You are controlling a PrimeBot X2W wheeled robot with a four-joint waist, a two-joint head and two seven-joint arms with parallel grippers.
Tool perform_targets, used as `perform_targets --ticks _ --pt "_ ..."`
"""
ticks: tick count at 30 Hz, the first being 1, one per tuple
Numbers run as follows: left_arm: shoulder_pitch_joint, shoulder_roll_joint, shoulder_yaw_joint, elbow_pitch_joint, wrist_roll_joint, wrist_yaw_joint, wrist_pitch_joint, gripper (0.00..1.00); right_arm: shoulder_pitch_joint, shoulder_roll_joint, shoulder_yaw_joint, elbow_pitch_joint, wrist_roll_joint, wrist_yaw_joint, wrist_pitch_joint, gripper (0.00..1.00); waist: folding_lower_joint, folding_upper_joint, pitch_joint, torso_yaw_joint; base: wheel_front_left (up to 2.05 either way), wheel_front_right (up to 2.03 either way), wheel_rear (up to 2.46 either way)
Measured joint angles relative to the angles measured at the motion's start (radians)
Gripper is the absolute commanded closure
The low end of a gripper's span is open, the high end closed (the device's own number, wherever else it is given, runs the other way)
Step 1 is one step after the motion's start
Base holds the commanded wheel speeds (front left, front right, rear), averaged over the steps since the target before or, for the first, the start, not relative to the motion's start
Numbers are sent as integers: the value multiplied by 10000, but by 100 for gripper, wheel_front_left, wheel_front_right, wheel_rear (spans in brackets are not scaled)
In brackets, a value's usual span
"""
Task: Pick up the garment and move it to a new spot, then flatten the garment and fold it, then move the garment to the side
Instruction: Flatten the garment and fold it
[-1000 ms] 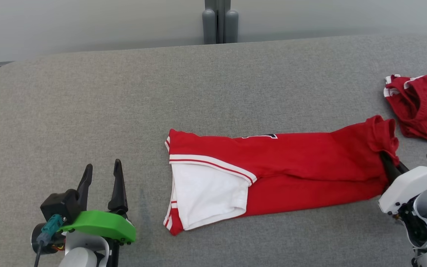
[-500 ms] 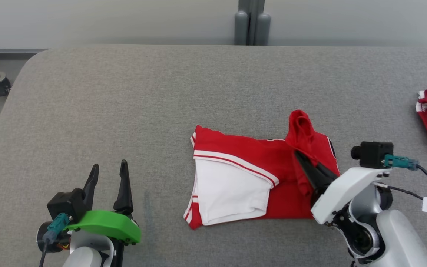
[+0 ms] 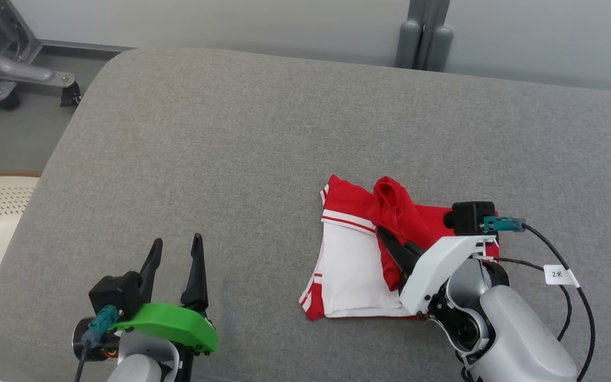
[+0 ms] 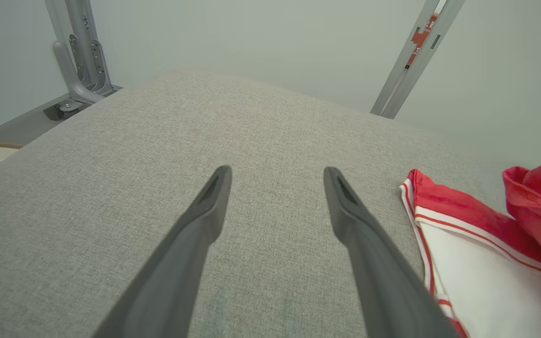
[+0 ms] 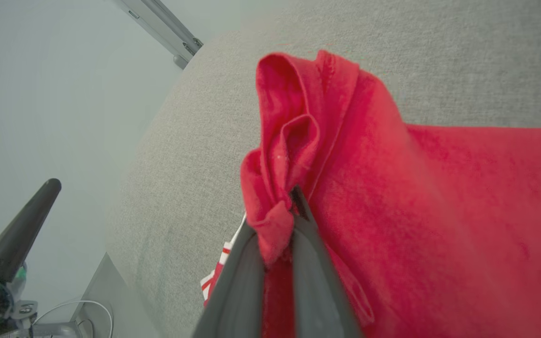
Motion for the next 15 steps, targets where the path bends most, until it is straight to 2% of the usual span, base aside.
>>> perform_targets --ticks 2,3,4,5,6,9,15 --pt "-3 -12 -13 40 0 -4 -15 0 -134 25 130 341 38 0 -40 100 0 0 -6 115 0 0 0" --pt "-3 -13 -19 63 0 -4 -19 0 -203 29 196 533 42 0 -117 80 0 0 -11 163 0 0 0" --pt "-4 -15 -25 81 0 -4 -36 0 -262 21 320 619 107 -2 -155 64 0 0 -14 194 0 0 0" --pt "-7 -25 -27 98 0 -4 -44 0 -337 21 487 671 282 -2 -201 35 0 0 -17 222 0 0 0" --pt "-8 -36 -29 109 0 -4 -48 0 -430 23 700 704 454 -2 -215 1 0 0 -19 230 0 0 0" --pt "-12 -44 -31 144 -2 -4 -86 0 -588 59 1244 731 777 0 -447 0 0 0 -23 176 0 0 0" --pt "-39 -113 -125 209 -4 -75 -102 0 -788 -130 1400 660 907 0 -1419 0 0 0 -50 -53 0 0 0"
